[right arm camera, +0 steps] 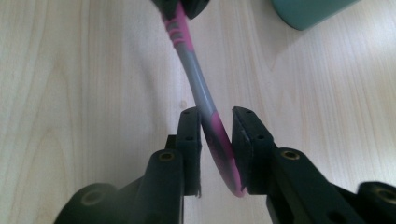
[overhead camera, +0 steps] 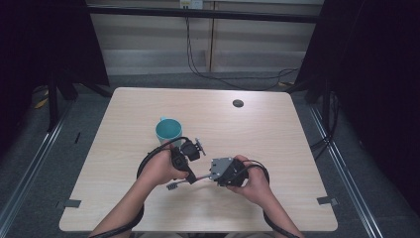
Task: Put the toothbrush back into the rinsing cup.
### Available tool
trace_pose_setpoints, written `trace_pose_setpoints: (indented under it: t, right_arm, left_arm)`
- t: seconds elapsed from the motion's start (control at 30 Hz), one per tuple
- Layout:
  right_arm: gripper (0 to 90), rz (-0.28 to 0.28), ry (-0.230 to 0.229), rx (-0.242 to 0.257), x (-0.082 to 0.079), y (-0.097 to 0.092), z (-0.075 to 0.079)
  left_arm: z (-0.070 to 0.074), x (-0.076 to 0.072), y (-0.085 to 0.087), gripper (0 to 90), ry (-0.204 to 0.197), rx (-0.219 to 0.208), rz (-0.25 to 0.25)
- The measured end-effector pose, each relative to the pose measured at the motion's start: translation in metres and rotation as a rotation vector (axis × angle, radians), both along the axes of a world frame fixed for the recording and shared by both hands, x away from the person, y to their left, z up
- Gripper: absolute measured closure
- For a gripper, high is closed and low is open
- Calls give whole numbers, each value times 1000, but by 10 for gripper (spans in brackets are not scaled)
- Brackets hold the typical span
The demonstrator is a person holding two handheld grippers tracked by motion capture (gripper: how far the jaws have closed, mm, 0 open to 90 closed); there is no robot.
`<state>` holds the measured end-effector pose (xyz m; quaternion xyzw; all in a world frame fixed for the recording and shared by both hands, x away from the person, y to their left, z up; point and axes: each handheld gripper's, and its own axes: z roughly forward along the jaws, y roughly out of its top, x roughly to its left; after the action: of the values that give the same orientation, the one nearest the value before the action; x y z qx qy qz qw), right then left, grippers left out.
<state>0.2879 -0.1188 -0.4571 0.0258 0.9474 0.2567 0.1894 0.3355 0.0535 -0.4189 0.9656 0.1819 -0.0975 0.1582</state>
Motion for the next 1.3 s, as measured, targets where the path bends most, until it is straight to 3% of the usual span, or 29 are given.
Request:
trace_pose_setpoints:
  t: [0.17, 0.43, 0.5, 0.73, 0.83, 1.0, 1.3]
  right_arm:
    - [787, 16, 17, -20, -1, 2, -2]
    - [813, 12, 74, 4, 1, 1, -3]
    - [814, 8, 88, 27, 1, 1, -1]
    - [815, -1, 96, 20, 2, 1, 0]
    - [815, -16, 103, 19, 4, -1, -2]
    - [814, -41, 106, 16, 6, -6, -4]
    - [814, -98, 147, 29, 13, -20, -8]
  left_arm:
    - [0, 4, 3, 789, -13, -24, 18]
    - [3, 8, 10, 771, -56, -79, 48]
    - [3, 9, 11, 757, -46, -84, 58]
    - [10, 13, 15, 506, -86, -150, 129]
    - [15, 16, 19, 461, -110, -172, 139]
    - [19, 20, 29, 407, -131, -228, 189]
    - [23, 22, 41, 396, -149, -250, 229]
